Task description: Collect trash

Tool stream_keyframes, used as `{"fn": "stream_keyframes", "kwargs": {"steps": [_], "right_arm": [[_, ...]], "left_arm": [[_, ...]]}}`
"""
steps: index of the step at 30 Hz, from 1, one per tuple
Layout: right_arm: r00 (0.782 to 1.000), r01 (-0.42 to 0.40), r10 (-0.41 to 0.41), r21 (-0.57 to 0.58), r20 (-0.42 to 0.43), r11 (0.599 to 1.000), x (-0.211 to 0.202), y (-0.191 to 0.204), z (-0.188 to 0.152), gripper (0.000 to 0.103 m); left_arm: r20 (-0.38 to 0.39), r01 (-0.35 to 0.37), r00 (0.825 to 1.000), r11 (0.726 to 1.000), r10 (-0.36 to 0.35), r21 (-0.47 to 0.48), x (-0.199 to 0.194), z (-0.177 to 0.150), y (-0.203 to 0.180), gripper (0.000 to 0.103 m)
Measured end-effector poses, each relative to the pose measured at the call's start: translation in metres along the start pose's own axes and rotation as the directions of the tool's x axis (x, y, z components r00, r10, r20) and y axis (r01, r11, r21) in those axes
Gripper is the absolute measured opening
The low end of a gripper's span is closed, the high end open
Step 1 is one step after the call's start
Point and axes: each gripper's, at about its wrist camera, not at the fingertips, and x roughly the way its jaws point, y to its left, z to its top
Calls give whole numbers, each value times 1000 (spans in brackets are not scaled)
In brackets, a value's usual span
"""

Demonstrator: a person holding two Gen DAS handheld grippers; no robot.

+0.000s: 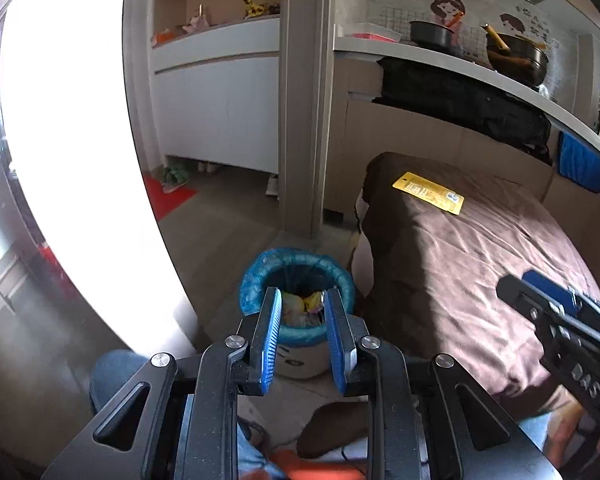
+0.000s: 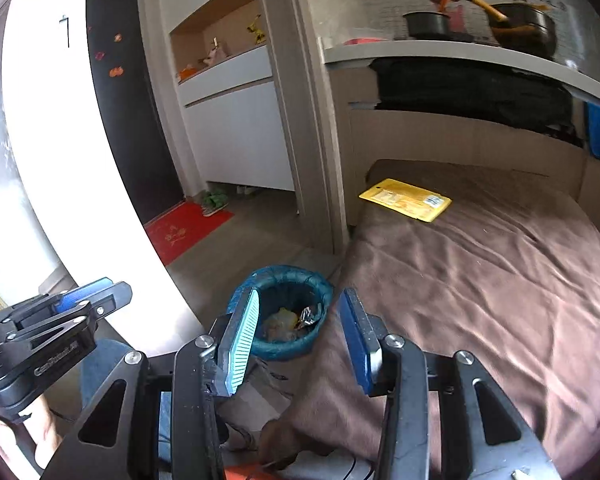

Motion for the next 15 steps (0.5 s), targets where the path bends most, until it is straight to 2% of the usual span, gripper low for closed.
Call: {"fn": "stream_keyframes", "kwargs": {"steps": [2,5,7,9,12,15], "right_arm": [[1000,-16,16,1,-13,1000,-13,2,-3,40],[1000,-16,16,-25,0,1000,-34,6,-6,40],[999,-33,33,-30,4,999,-46,6,-6,40],[999,-45,45,-22,13,999,-56,5,-3,40],[998,-50,51,-22,48,999,-73,7,-2,40],[995,1,6,-75,97,997,-82,16,-7,40]], "left_arm": [[6,15,1000,1000,-15,11,-9,-2,-3,23],[5,-32,999,999,31,40,-23,0,-9,23],[16,-22,1000,999,21,25,-33,4,-10,23],[59,-15,998,1000,13,28,-51,7,-13,23],[156,-53,987,997,43,60,-73,8,-20,23],[183,-40,983,996,26,74,-80,6,-25,23]]}}
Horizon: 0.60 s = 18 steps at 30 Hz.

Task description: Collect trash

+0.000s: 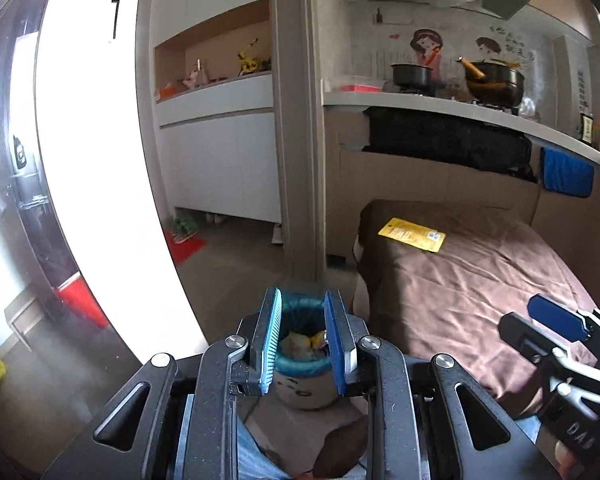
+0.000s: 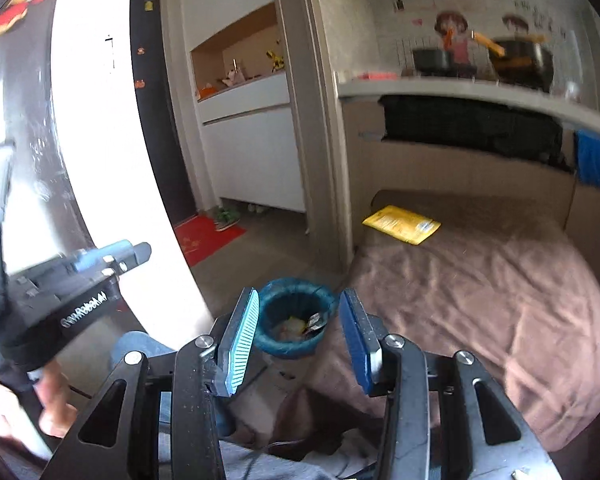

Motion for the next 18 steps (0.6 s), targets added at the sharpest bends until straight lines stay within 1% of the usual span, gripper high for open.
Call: {"fn": "stream_keyframes", "kwargs": {"steps": [6,11,18], "right_arm": [[1000,6,-5,-5,31,1000,-6,5,-5,40],[1000,8,-9,39,17,999,-5,-1,-7,40],[1000,8,-8,47,-6,999,-1,-2,-7,40]], "left_arm": [[-14,28,999,1000,-28,-6,1,-2,-1,23],[-52,42,998,999,-43,-22,6,-4,1,23],[-86,54,995,998,-55,-22,11,-9,-1,23]]}}
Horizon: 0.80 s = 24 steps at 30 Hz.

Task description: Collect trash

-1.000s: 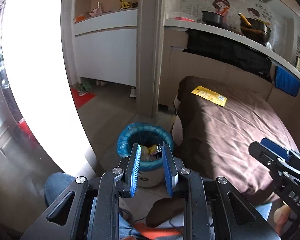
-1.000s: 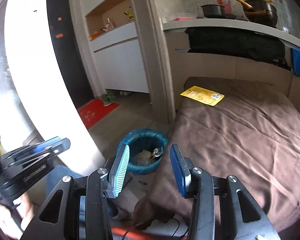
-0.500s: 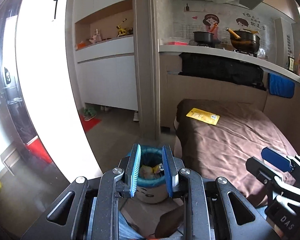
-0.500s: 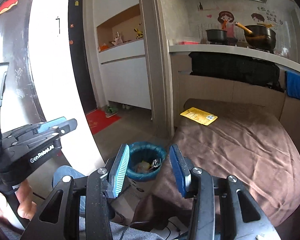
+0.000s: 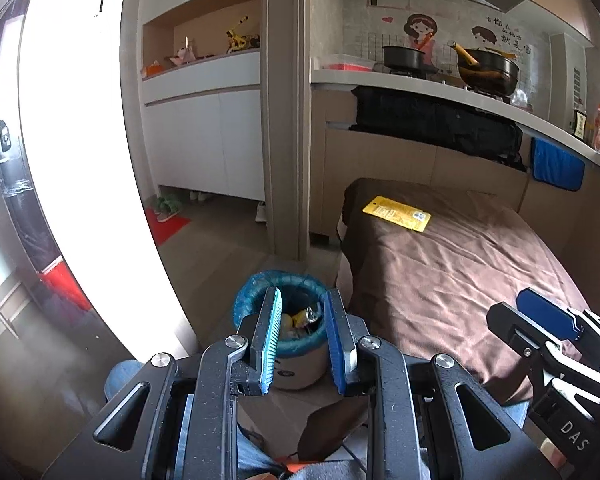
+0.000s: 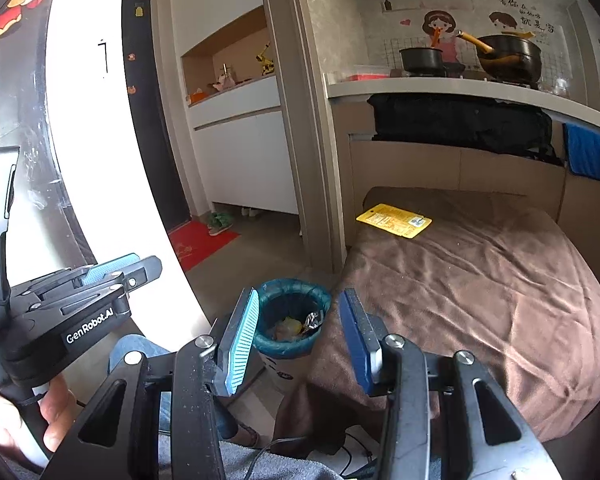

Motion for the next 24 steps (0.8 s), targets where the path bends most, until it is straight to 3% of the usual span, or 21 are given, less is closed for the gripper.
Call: {"fn": "stream_keyframes", "kwargs": {"steps": [13,24], "right_arm": [[993,6,-5,7,-119,1000,31,-3,-4,40],[989,12,-10,8,-147,1000,39,-4,-5,40]], "left_arm": [[-124,-27,992,998,20,-55,33,-8,14,23],[-148,-14,989,1000,10,-25,35,-12,7,23]]}}
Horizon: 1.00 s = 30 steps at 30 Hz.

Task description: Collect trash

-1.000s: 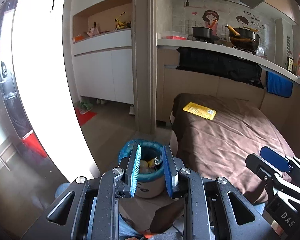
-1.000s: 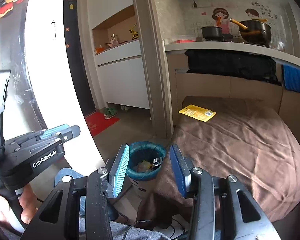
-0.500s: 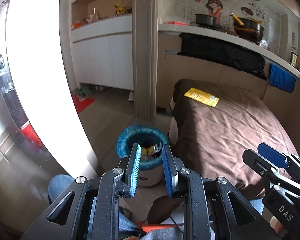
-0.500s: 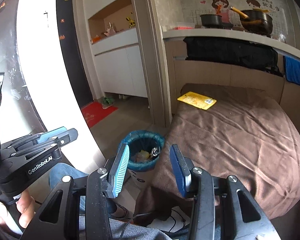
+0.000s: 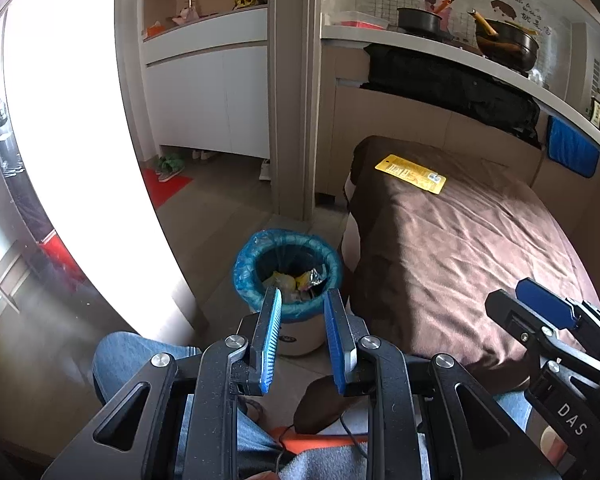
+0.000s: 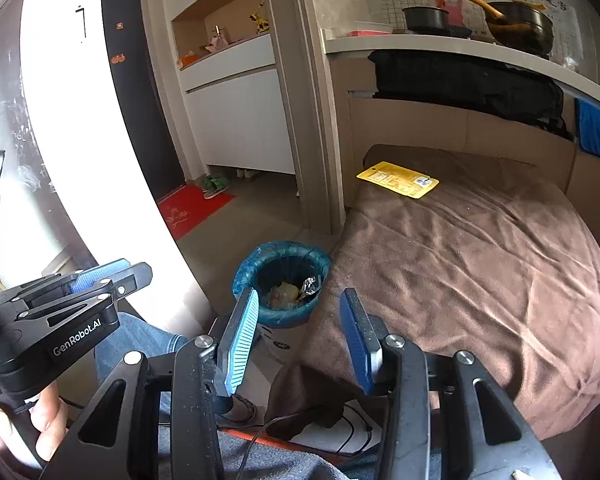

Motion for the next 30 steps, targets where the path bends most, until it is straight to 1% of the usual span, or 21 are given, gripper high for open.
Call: {"fn": "stream_keyframes", "kwargs": {"steps": [5,22,30], "right_arm": [[1000,8,-8,1,7,1000,-2,1,0,40],[1000,8,-8,6,-9,1000,1,0,1,41],[1000,10,-10,1,-28,1000,6,0,1,41]], "left_arm": [[-2,1,1000,1000,-1,1,-1,-1,-2,23],[-15,5,1000,1000,-5,-3,3,-1,1,23],[-47,12,999,1000,-13,-12,9,-5,-3,23]]}}
